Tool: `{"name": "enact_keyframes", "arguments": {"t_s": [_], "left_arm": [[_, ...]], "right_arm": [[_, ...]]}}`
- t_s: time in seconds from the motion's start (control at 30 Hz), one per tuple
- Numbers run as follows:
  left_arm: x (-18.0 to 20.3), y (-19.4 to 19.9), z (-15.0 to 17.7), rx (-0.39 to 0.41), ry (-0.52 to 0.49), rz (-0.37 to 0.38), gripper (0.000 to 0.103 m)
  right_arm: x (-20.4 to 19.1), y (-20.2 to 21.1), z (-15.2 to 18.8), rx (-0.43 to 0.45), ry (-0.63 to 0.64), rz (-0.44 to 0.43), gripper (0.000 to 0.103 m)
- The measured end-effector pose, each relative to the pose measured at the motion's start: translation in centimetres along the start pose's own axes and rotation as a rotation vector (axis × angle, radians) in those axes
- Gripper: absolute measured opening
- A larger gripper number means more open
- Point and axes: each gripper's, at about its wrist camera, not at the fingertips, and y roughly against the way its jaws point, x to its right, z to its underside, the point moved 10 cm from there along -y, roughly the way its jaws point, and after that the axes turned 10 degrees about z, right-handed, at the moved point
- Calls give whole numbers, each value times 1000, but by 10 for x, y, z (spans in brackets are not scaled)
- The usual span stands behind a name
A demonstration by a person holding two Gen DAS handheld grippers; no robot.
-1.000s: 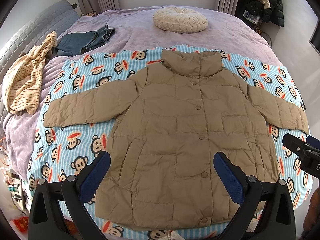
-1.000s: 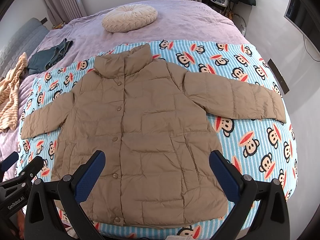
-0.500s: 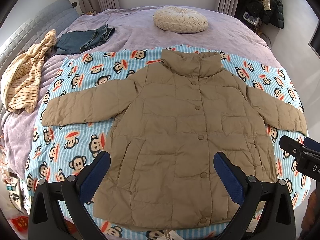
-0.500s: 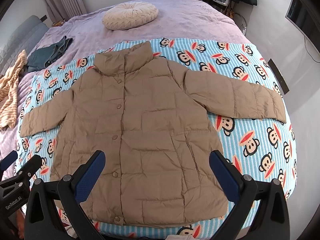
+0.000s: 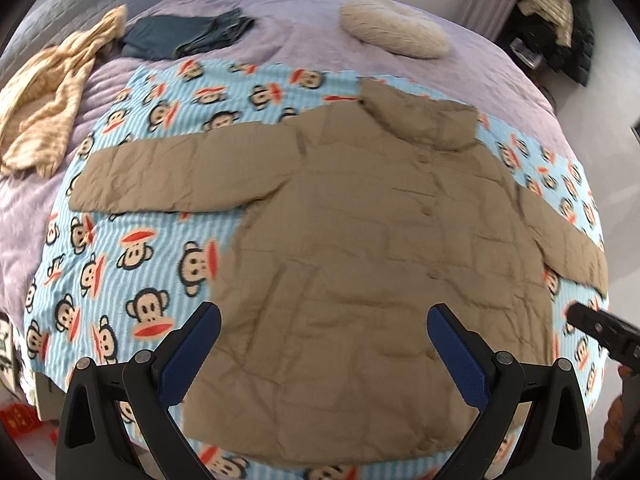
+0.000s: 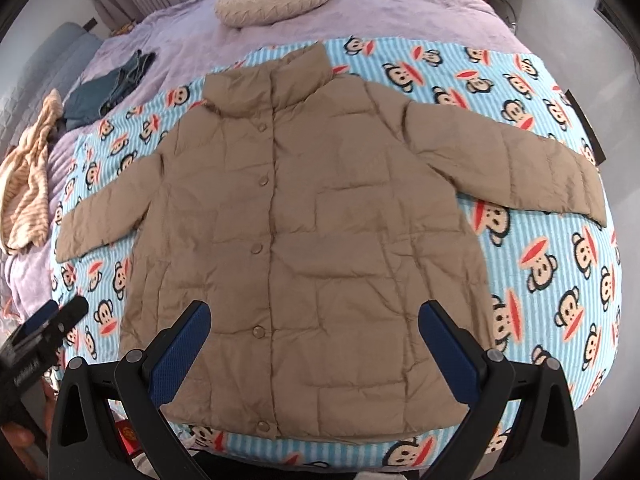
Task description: Fold large clothes
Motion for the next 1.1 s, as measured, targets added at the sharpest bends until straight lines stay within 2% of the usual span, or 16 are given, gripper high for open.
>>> {"name": "enact_keyframes", "arguments": {"t_s": [0.07,0.13,0.23,0.3,0.4,0.47,0.67,0.83,0.93,0.97,1.0,1.03,1.07,1.1], "left_arm": [[-26,-10,-7,18,40,-4,103],[-54,-20,-22,77,61,-15,103],[-102,-42,-25,55,155,-11,103],[-132,-55,-22,32,239,20,103],[-181,-75,-32,72,350,87,103],[-205,-86,-33,84,403,98,103],[-293,-131,-62,159,550,144,103],[-337,-136,-89,253,660,175,103],[-354,-133,-107,294,659,130,102],[-358,-133,-110,303,657,107,98],[-364,-131,-114,317,655,70,79],[-369,-130,-119,327,647,64,63],[-368,-135,-121,313,638,65,34],[-369,-139,-122,293,631,79,17]], "right_arm": [[-13,-10,0,-22,-10,-31,103],[-28,-24,2,-45,-14,-61,103],[-56,-48,7,-81,23,-88,103],[-79,-66,14,-99,64,-104,103],[-103,-87,18,-111,89,-129,103],[-122,-98,16,-97,92,-157,103],[-159,-131,7,-103,157,-158,103],[-183,-140,-11,-71,137,-222,103],[-199,-142,-29,-53,110,-274,103],[-206,-142,-36,-41,102,-293,103],[-212,-141,-44,-27,94,-309,103],[-220,-141,-53,-10,82,-322,102],[-227,-141,-62,0,68,-340,95],[-234,-142,-66,5,59,-353,86]]}}
